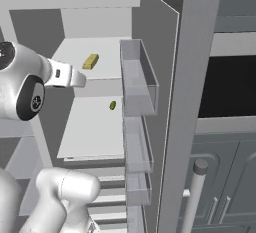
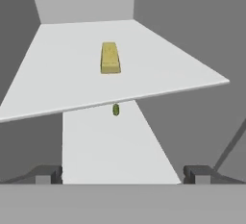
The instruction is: Retrieve the butter from the fridge and place it on a plate on the dining table. Then retrieve the butter knife by the fridge and place it near the plate.
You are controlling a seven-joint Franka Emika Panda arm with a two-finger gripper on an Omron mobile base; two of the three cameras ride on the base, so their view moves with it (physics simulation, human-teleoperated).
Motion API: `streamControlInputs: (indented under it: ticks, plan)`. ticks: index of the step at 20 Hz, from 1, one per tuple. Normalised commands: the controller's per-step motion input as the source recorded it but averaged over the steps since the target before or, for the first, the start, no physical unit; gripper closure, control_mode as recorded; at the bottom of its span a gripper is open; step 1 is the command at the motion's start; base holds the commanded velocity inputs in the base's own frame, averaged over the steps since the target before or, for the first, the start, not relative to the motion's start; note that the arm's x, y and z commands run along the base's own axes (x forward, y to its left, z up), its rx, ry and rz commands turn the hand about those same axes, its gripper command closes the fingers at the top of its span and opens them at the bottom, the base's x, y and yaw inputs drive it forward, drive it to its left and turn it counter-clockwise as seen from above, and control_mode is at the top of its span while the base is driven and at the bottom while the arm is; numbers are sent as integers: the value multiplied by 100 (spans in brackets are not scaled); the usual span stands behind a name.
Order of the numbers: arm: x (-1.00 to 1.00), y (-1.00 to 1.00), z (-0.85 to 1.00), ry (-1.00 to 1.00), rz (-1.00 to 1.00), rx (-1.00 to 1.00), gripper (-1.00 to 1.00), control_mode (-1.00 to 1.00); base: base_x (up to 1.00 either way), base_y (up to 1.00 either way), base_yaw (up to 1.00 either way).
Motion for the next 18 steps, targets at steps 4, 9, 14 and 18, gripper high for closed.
streamControlInputs:
  ticks: [4, 9, 14, 18]
  plan:
    - [46, 0, 19, 0, 0, 0, -100, -100, 0, 0, 0]
    - [54, 0, 11, 0, 1, 3, -100, -100, 0, 0, 0]
    - [77, 3, -6, 4, 0, 0, -100, -100, 0, 0, 0]
    - [67, 10, -1, 1, 0, 0, -100, -100, 0, 0, 0]
